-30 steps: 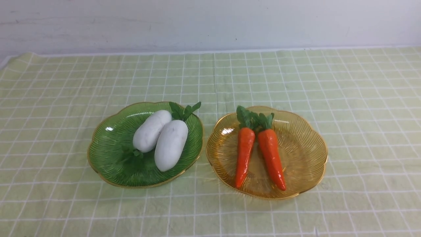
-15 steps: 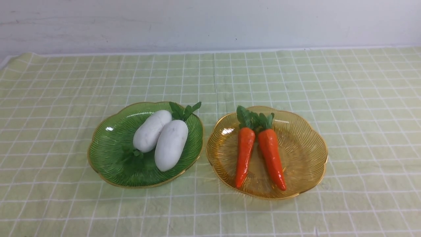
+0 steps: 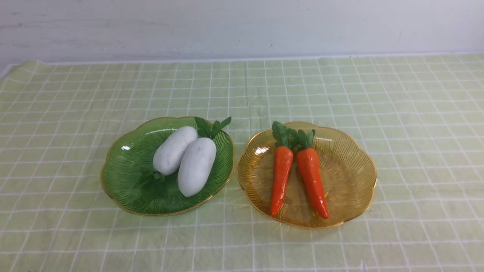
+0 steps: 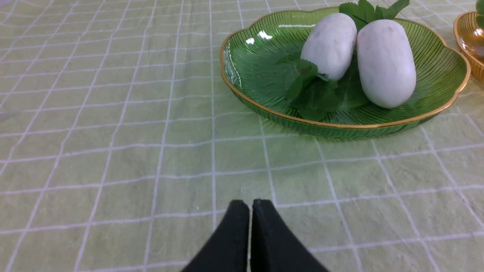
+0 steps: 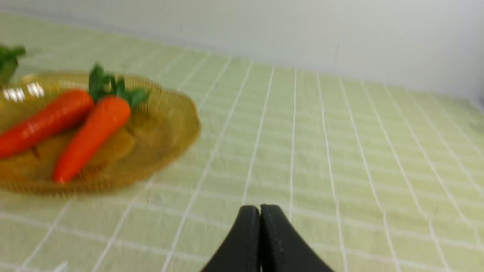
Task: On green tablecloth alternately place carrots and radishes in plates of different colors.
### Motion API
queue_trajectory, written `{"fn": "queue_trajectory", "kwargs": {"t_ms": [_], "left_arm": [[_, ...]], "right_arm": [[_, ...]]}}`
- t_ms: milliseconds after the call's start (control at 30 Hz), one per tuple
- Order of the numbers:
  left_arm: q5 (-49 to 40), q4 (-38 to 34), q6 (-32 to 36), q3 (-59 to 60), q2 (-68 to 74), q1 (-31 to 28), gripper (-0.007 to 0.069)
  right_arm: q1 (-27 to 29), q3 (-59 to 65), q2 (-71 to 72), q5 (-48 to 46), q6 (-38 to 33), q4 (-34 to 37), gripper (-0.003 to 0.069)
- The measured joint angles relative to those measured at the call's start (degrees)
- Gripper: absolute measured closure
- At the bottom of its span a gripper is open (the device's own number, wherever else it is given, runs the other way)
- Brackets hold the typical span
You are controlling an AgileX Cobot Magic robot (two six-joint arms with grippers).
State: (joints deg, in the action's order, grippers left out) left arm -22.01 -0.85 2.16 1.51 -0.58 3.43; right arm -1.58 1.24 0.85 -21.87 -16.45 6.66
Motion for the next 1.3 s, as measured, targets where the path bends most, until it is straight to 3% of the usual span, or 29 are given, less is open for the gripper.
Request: {"fn": "queue_trajectory", "kwargs": {"t_ms": [1300], "left_arm": [[0.01,-0.11,0.00,0.00,0.00,-0.10,0.0632]], "right_arm": [[0.60,-0.05,0.00,-0.83,0.83,0.47,0.0673]]}}
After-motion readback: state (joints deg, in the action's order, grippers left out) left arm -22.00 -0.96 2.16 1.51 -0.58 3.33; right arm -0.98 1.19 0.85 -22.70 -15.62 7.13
